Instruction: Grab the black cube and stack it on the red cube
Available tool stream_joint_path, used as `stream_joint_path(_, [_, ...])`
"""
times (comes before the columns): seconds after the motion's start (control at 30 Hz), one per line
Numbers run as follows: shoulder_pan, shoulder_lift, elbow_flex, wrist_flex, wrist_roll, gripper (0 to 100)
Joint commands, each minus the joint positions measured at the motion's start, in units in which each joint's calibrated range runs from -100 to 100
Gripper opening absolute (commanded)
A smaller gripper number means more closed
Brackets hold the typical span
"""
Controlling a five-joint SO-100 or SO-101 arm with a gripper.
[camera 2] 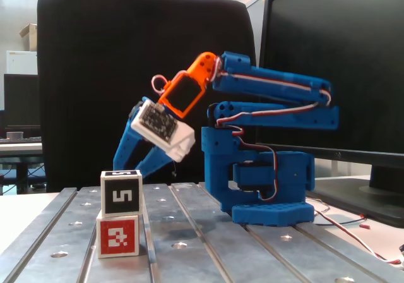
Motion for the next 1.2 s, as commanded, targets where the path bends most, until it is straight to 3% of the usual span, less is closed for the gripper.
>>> stream_joint_path(0.0, [0.3, -6.2, 2.5, 2.1, -0.3, 1])
stream_joint_path(1.17, [0.3, -10.3, 7.8, 12.4, -0.3, 1])
